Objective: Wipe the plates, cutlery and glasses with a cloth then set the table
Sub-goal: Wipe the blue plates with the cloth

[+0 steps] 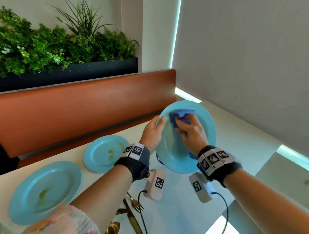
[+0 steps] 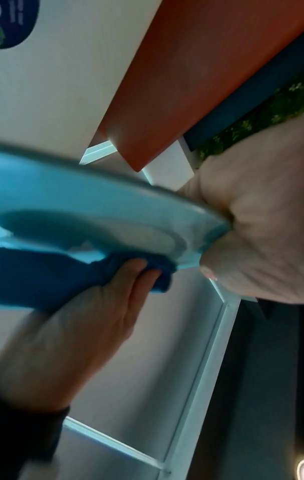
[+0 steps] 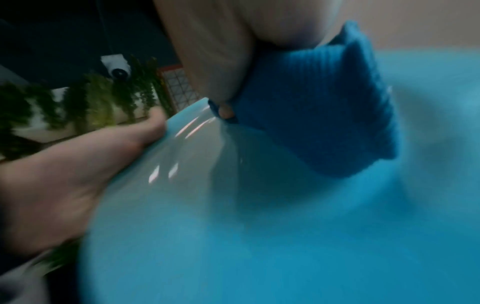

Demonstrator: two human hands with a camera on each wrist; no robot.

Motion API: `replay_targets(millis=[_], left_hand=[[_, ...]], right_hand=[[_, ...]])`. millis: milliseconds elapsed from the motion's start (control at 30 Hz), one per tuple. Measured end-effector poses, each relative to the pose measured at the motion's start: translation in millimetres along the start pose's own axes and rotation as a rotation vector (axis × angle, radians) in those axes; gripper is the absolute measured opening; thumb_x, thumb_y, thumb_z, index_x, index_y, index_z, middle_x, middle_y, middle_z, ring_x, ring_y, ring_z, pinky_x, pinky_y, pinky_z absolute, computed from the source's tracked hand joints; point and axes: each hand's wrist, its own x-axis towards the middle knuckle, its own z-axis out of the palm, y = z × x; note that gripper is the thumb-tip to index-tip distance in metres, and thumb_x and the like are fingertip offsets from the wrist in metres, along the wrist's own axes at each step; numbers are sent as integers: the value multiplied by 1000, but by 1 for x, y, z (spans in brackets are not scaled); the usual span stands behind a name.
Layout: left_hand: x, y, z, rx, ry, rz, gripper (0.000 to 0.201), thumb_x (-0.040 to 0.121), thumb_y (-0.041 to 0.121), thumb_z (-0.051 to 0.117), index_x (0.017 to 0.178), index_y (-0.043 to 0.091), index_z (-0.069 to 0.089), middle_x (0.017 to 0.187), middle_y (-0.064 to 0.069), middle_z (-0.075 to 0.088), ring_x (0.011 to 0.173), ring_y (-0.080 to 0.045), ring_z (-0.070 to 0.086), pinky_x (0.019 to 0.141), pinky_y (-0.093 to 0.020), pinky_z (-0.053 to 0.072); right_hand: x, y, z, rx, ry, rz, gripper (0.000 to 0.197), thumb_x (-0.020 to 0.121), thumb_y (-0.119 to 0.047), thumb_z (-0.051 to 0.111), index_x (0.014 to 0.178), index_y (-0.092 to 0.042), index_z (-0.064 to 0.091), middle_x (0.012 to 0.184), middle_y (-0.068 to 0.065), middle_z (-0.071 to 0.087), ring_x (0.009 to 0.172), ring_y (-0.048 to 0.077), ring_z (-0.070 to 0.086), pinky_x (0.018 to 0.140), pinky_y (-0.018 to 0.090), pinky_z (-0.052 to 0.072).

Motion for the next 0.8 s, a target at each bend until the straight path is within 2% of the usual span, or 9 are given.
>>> replay_targets(millis=[133, 200, 233, 333, 433, 533, 667, 733, 800], left_hand=[[0, -8, -11, 38, 67, 13, 28, 101, 34, 37, 110, 20, 60, 117, -6, 64, 111, -25, 60, 99, -41, 46], [-2, -13, -17, -21, 95, -41, 26, 100, 38, 37, 99, 28, 61, 114, -5, 66, 107, -28, 62, 97, -48, 49], [-5, -13, -17, -52, 93, -78, 26, 99, 41, 38, 101, 29, 61, 115, -5, 65, 107, -28, 63, 97, -49, 49], [-11, -18, -8, -51, 33, -120, 41, 92, 54, 44, 117, 25, 58, 127, -3, 61, 114, -25, 60, 100, -50, 47], [-16, -17, 2, -55, -10, -83, 21, 96, 42, 45, 98, 32, 63, 113, -6, 67, 105, -28, 64, 96, -50, 50], [-15, -16, -2, -71, 2, -79, 20, 99, 37, 43, 96, 33, 63, 110, -8, 68, 98, -26, 65, 94, -48, 51], [-15, -17, -5, -70, -13, -71, 20, 99, 37, 41, 97, 36, 60, 114, -2, 67, 105, -24, 65, 95, -45, 52], [-15, -16, -2, -74, -21, -65, 21, 100, 35, 40, 95, 36, 61, 107, 1, 67, 102, -23, 64, 94, -44, 52], [-14, -14, -1, -126, -13, -68, 26, 101, 32, 38, 94, 29, 62, 104, -4, 67, 99, -23, 62, 97, -46, 49]], right_hand=[[-35, 7, 10, -87, -152, -306, 27, 83, -15, 48, 88, -20, 74, 86, 13, 63, 69, 30, 60, 61, 29, 51], [-20, 14, -6, 5, -95, -91, 22, 86, -6, 53, 87, -20, 70, 84, 6, 63, 74, 19, 57, 63, 28, 46], [-10, 20, -11, 26, -47, 41, 22, 88, -1, 52, 97, -15, 69, 92, 11, 62, 80, 16, 56, 67, 20, 40], [16, 27, -18, -26, -26, 347, 39, 92, -4, 47, 131, -9, 51, 129, 25, 44, 111, 33, 48, 78, 20, 32], [13, 2, -6, -36, 44, 153, 36, 87, -6, 51, 121, -4, 61, 110, 31, 51, 98, 41, 57, 84, 22, 37], [3, -4, 0, 22, -116, -49, 35, 84, -16, 48, 104, 2, 69, 86, 23, 55, 76, 34, 60, 72, 9, 29], [19, 21, -10, 20, 61, 280, 35, 91, -4, 50, 125, -3, 57, 119, 25, 47, 108, 37, 52, 82, 11, 27], [15, 3, -6, 54, 98, 258, 36, 87, 3, 53, 122, -1, 59, 119, 29, 48, 108, 40, 53, 83, 8, 24], [0, -28, 3, 136, 14, 69, 34, 82, -1, 56, 114, 1, 65, 100, 28, 56, 90, 40, 59, 77, 7, 25]])
